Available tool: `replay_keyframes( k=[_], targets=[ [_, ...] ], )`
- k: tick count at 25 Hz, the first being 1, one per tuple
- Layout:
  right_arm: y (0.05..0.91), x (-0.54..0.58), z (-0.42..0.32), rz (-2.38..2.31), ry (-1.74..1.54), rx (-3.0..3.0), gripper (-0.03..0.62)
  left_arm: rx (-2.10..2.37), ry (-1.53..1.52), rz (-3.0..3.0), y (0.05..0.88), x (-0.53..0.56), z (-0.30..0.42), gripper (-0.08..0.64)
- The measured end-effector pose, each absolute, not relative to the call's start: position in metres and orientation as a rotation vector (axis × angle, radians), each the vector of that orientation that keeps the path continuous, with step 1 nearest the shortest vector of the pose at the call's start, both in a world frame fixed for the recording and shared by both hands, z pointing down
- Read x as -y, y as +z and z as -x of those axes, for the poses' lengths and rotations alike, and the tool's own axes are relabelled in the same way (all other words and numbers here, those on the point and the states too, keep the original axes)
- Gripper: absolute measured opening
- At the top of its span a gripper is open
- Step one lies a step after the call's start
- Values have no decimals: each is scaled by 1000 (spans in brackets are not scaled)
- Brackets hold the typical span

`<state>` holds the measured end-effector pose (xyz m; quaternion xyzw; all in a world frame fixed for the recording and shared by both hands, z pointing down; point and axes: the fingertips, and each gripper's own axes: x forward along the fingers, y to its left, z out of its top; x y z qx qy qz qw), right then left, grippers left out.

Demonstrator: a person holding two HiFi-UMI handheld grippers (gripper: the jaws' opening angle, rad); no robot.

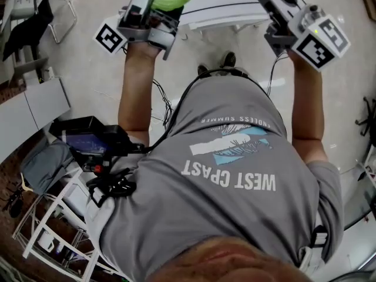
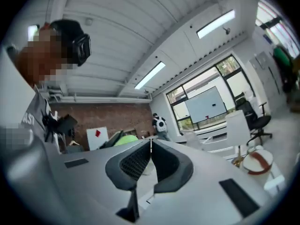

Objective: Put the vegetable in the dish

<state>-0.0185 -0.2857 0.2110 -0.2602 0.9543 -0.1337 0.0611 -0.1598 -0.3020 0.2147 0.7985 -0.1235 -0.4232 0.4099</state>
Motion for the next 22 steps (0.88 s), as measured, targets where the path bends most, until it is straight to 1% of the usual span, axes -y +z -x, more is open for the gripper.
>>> replay_keyframes(
  k=[3,8,14,19,22],
  targets=[
    [233,307,10,944,-311,-2917,9,361,-1022,-2039,228,315,152,311],
    [230,316,7,1001,-255,-2918,9,452,-968,-2088,232,324,150,311],
    [255,418,12,897,-249,-2990,9,590,-915,-2105,267,430,150,311],
    [266,409,2,906,-245,-3015,9,641,-851,-2102,289,429,141,311],
    [274,415,15,918,-260,-3039,9,668,-787,-2101,309,439,152,311]
  ],
)
